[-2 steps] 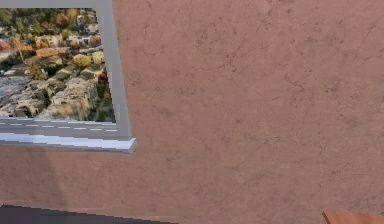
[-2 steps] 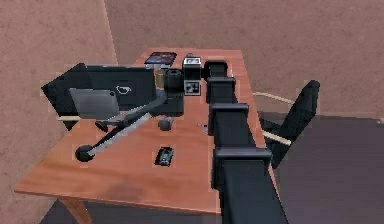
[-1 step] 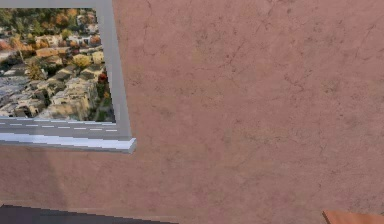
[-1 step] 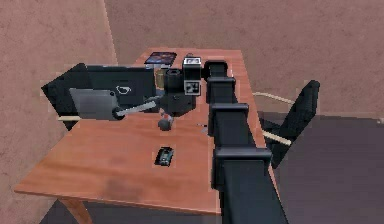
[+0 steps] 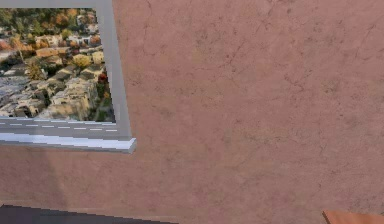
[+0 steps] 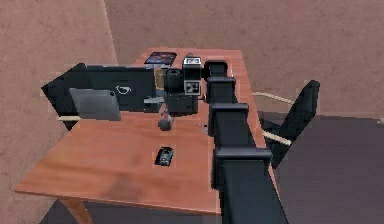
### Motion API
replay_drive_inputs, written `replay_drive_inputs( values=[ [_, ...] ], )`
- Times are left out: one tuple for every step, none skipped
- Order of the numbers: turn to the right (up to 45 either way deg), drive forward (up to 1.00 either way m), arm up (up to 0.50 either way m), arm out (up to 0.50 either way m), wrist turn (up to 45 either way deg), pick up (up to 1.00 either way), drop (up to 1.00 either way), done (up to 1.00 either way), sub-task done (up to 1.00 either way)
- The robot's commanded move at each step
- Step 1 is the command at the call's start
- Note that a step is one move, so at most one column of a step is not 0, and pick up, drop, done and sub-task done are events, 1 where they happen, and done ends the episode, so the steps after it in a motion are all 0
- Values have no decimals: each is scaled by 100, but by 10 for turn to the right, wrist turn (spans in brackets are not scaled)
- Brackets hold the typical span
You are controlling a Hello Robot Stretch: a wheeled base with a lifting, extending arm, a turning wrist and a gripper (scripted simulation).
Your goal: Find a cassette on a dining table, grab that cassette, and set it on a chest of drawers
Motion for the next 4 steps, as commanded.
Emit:
replay_drive_inputs(
  values=[
    [0, 0, -30, 0, 0, 0, 0, 0, 0],
    [0, 0, 0, 0, 0, 100, 0, 0, 0],
    [0, 0, 10, 0, 0, 0, 0, 0, 0],
    [0, 0, 22, 0, 0, 0, 0, 0, 0]
  ],
)
